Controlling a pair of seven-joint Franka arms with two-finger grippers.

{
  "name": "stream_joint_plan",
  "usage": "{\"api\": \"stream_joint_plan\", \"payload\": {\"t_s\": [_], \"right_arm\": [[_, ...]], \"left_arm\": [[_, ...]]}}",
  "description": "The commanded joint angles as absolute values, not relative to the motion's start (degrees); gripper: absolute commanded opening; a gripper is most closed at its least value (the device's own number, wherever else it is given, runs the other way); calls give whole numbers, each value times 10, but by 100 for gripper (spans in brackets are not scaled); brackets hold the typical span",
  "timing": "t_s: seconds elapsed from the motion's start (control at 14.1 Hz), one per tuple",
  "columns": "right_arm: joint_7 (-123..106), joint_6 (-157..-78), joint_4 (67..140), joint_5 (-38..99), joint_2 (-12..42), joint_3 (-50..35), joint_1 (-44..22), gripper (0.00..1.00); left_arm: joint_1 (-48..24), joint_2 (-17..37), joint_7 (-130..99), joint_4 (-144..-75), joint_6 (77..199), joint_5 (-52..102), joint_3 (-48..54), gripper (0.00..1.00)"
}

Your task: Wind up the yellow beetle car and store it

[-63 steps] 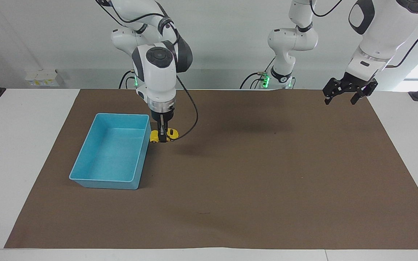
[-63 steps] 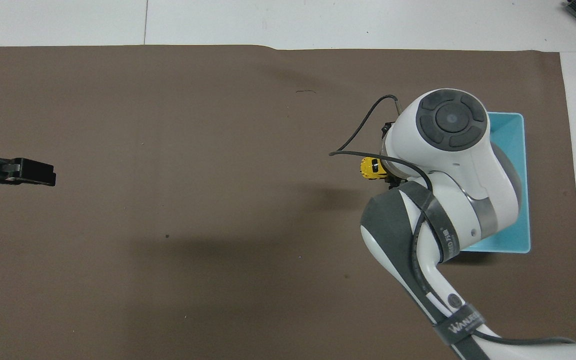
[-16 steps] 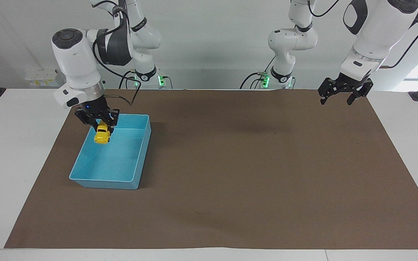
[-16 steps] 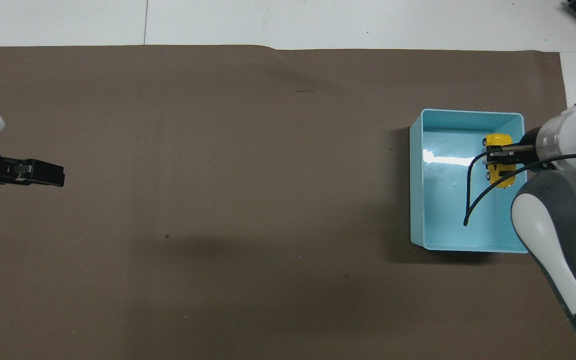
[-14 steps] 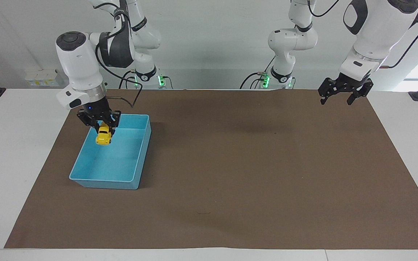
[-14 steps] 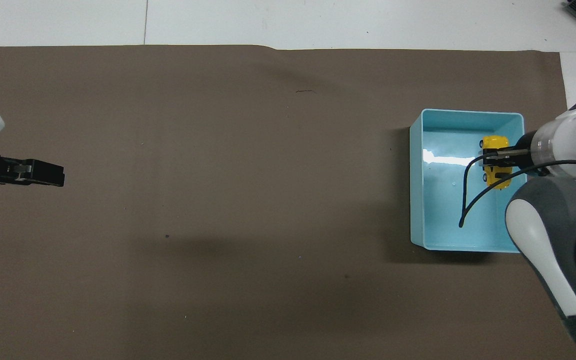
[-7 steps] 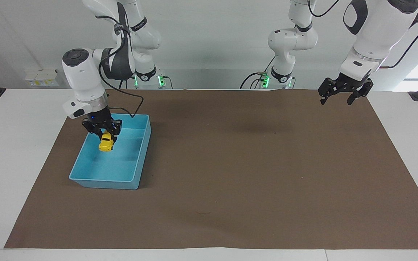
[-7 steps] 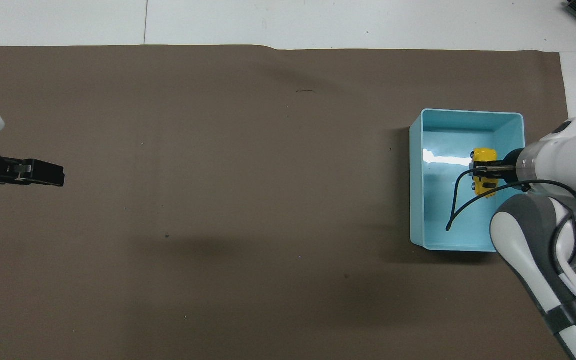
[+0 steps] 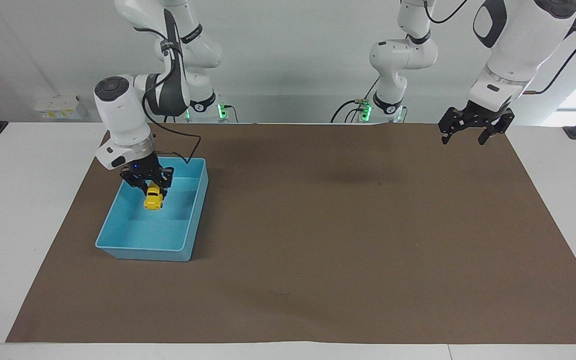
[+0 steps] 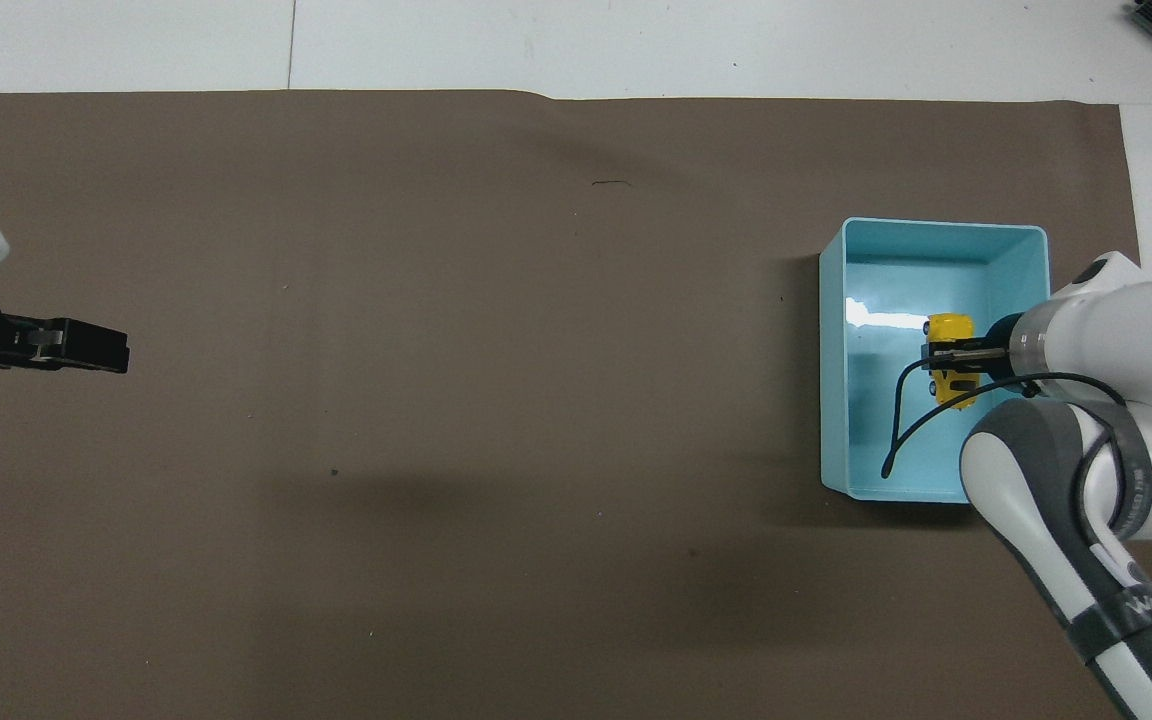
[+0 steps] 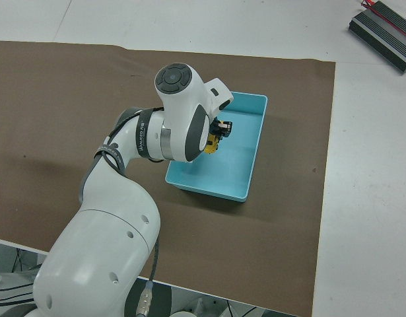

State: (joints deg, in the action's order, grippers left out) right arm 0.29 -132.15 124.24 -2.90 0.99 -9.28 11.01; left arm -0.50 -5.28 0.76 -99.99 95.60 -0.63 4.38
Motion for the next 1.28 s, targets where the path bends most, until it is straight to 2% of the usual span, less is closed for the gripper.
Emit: {"api": "stream_joint_plan", "payload": {"t_s": [0.0, 0.35, 0.71, 1.21], "right_arm": [[-27, -1356, 1259, -9, 11, -98, 120, 0], [-28, -1395, 1278, -8, 23, -98, 120, 0], [-44, -1479, 1337, 8, 33, -98, 120, 0], [-46, -1503, 1354, 17, 42, -98, 118, 0]], "left_arm": [[1, -49, 11, -988, 948, -3, 46, 100], [1, -49, 11, -988, 948, -4, 46, 100], [1, -49, 11, -988, 948, -3, 46, 100], [1, -49, 11, -988, 948, -3, 46, 100]]}}
